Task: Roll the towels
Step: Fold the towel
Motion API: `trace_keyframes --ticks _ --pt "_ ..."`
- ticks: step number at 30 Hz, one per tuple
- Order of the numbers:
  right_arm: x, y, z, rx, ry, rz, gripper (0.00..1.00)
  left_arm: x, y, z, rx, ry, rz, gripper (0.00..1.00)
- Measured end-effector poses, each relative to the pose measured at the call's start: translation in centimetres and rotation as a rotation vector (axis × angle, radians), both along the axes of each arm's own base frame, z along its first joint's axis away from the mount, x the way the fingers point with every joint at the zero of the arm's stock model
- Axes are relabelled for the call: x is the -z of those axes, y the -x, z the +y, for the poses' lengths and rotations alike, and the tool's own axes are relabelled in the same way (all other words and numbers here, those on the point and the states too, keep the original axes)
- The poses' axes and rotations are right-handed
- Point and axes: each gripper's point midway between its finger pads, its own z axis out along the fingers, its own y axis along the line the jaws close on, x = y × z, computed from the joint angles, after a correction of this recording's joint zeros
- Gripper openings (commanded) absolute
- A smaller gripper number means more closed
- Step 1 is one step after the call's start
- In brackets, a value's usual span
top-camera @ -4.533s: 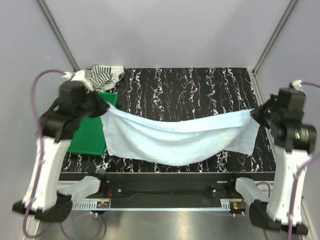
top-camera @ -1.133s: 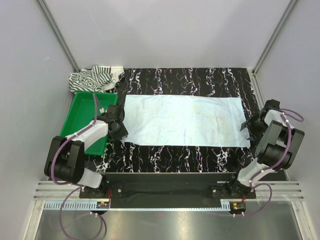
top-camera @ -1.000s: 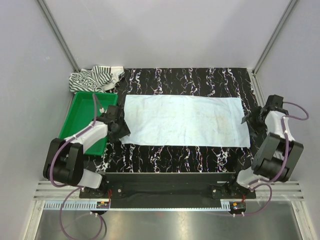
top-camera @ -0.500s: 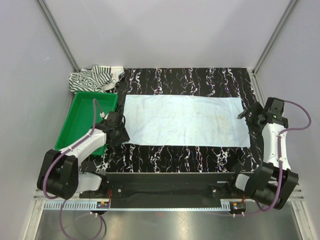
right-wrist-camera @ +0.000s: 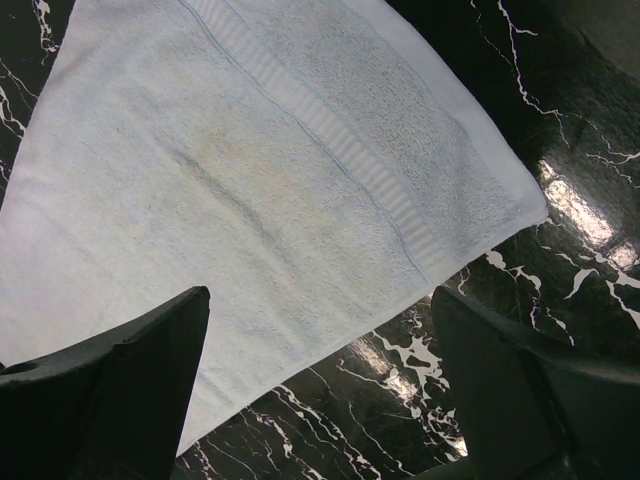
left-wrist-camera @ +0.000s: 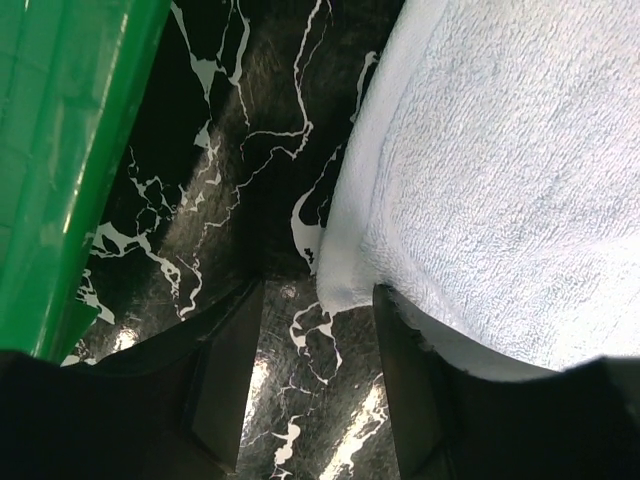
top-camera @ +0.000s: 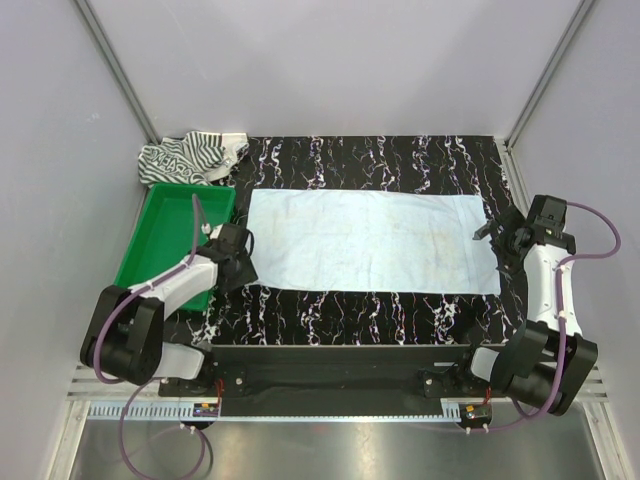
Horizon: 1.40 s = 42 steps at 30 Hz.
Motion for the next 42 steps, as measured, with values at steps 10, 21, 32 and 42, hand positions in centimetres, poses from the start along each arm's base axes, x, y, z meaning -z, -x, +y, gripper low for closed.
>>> trace_keyframes --ticks 10,21,32,42 --pt "0.9 0.5 0.2 0.001 -0.019 0.033 0.98 -0.2 -1.3 -0.3 0.015 -0.003 -0.034 0.00" --pt "7.2 4.6 -3.4 0.227 -0.142 0.238 0.98 -2.2 -2.0 -1.7 0.080 0.021 -0.166 0.00" --pt "12.0 6.0 -4.7 0.310 -0.151 0.426 0.55 -2.6 -2.4 -2.2 0.118 0.017 -0.207 0.00" --pt "12.1 5.6 -5.9 0.315 -0.105 0.425 0.00 -2.7 -2.4 -2.3 0.122 0.015 -0.213 0.00"
